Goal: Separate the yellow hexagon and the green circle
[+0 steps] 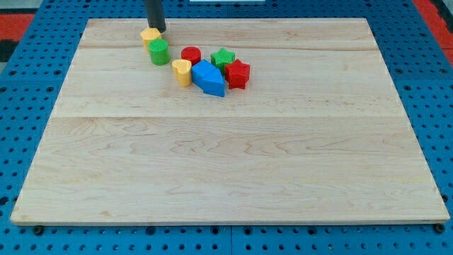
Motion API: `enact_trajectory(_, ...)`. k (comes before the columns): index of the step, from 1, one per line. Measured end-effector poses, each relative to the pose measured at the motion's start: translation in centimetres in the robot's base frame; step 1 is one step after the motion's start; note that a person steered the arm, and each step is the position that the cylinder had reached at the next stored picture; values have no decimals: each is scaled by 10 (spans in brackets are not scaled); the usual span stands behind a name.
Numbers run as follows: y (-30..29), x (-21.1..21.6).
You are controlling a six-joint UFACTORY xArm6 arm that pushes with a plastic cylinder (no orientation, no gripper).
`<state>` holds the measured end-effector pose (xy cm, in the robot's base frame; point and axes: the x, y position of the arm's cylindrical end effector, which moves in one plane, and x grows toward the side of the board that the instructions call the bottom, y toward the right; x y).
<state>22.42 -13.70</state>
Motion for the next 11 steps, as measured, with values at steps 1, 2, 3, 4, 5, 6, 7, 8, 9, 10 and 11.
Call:
enact_trajectory(1, -5, 0)
enact_trajectory(2, -29, 0)
enact_trajectory(3, -50, 0)
enact_trajectory(4, -50, 5)
enact_trajectory(5, -31, 32)
enact_trajectory(6, -29, 50)
enact_trajectory(7, -29, 62)
enact_trajectory(8, -18, 68)
enact_trajectory(9, 12, 62)
enact_trajectory(10, 40, 69)
enact_trajectory(11, 59, 95)
